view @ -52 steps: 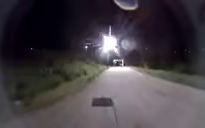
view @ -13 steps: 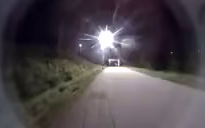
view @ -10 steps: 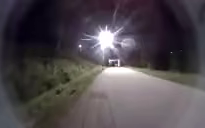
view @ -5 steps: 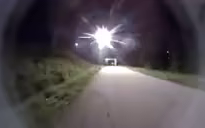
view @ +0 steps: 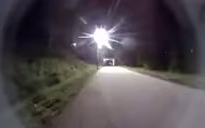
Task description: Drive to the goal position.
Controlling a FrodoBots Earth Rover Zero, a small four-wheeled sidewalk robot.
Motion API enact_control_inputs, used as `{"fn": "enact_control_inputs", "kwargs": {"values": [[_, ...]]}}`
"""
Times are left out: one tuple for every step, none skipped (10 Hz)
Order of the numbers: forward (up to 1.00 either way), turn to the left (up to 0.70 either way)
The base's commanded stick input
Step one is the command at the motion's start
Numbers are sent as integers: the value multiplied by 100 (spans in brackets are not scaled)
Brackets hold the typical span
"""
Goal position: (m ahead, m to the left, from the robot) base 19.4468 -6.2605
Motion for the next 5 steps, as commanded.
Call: {"fn": "enact_control_inputs", "kwargs": {"values": [[70, 0], [70, 0], [70, 0], [70, 0], [70, 0]]}}
